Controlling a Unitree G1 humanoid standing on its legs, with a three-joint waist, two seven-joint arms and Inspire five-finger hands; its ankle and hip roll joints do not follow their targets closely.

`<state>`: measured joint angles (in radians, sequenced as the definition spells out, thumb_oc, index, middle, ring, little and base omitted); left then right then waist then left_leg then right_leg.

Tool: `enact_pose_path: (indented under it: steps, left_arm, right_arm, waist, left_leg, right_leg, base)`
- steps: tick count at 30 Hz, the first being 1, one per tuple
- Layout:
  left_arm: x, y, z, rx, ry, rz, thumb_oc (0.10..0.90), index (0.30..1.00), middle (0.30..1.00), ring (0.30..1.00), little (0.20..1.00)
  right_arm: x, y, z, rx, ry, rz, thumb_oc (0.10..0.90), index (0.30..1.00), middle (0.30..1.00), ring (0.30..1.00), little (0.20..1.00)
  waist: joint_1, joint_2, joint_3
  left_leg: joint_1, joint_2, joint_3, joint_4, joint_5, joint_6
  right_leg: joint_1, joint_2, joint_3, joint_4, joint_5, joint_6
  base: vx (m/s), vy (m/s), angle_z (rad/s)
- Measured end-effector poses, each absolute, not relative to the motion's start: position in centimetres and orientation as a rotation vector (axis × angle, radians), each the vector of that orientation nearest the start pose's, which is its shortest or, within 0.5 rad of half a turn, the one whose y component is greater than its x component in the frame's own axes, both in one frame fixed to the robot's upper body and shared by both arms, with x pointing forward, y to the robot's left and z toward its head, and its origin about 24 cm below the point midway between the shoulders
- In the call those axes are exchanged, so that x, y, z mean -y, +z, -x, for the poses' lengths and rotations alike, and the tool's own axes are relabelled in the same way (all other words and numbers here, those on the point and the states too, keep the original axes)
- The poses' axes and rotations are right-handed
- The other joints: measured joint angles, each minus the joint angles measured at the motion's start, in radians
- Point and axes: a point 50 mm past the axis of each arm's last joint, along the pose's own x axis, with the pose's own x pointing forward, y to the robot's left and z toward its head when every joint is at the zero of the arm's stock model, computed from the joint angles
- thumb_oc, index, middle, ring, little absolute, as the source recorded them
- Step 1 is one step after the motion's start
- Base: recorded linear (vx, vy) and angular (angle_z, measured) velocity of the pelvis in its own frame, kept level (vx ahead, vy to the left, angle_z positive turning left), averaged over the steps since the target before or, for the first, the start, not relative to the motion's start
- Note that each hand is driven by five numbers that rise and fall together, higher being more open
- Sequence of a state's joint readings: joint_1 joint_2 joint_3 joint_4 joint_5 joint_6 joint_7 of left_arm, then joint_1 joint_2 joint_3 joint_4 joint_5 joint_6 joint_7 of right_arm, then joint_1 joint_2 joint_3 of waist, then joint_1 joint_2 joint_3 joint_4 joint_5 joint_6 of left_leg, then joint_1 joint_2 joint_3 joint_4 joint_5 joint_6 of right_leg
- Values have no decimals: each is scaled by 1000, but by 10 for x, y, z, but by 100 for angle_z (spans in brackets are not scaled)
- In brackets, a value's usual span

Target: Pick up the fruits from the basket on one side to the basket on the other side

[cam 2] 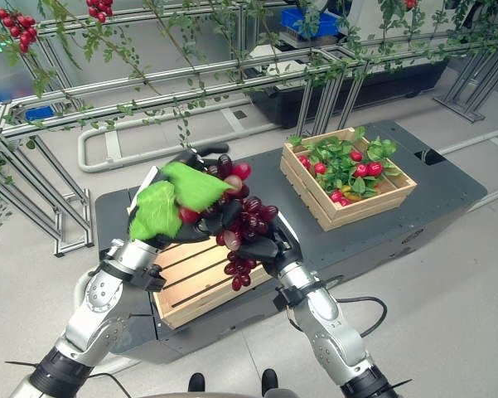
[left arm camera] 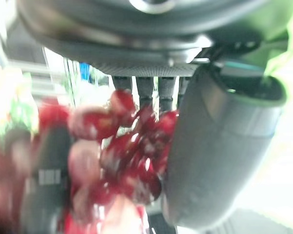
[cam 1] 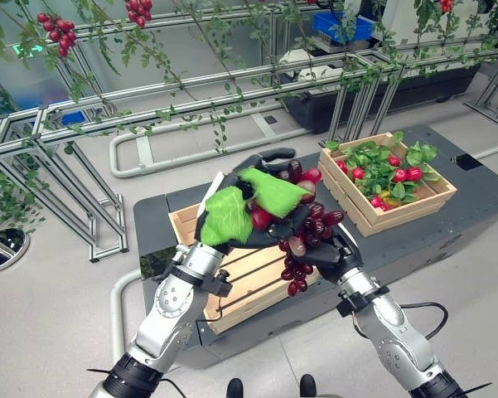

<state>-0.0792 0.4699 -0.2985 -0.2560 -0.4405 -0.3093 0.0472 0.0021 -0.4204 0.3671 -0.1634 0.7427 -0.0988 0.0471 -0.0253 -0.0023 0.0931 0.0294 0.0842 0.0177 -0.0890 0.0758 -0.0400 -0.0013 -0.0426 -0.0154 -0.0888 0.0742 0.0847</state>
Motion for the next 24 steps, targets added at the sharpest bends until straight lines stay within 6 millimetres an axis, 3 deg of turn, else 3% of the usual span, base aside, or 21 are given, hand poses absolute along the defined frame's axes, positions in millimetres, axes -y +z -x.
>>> enact_pose_path:
  steps: [7,10,15,17,20,22,24]
  left_arm:
    - [-207,147,-238,668,201,-134,800,900,900,900,900]
    - [-212,147,-237,680,286,-123,800,900,900,900,900]
    - [-211,141,-237,680,333,-165,800,900,900,900,900]
    - [-212,135,-234,663,349,-170,800,900,900,900,900]
    - [-209,133,-234,644,301,-133,800,900,900,900,900]
    - [-203,131,-235,630,222,-63,800,900,900,900,900]
    - [-199,128,-235,608,163,-43,800,900,900,900,900]
  right_arm:
    - [163,62,-232,36,288,-359,400,300,300,300,300]
    - [170,58,-233,27,253,-352,400,300,300,300,300]
    - [173,50,-233,-2,235,-348,400,300,300,300,300]
    - [174,49,-232,-5,235,-348,400,300,300,300,300]
    - [175,50,-232,4,233,-343,400,300,300,300,300]
    - [177,51,-232,9,234,-331,400,300,300,300,300]
    - [177,51,-232,6,240,-328,400,300,300,300,300]
  waist:
    - [-9,0,0]
    - [-2,0,0]
    - [2,1,2]
    - [17,3,6]
    - [11,15,15]
    - [19,35,28]
    - [44,34,35]
  left_leg:
    - [-18,25,3,0,2,-17]
    - [-26,32,3,1,9,-27]
    - [-20,32,-2,7,5,-31]
    - [-11,18,-51,38,-7,-16]
    - [-4,-1,-87,59,-22,2]
    - [-2,-11,-144,72,-61,-4]
    - [-3,-38,-186,93,-85,-10]
  right_leg:
    - [-21,24,4,0,-2,-15]
    - [-30,38,3,0,-1,-23]
    - [-36,42,15,2,-7,-29]
    - [-21,32,58,1,-7,-24]
    - [-8,13,67,0,-5,-17]
    - [-9,6,94,0,3,-4]
    - [-25,-5,125,5,9,5]
  base:
    - [-50,-187,-4]
    - [-31,-82,-1]
    - [-1,35,-10]
    - [-11,116,-42]
    - [-14,178,-16]
    - [-42,203,-24]
    - [-83,255,-52]
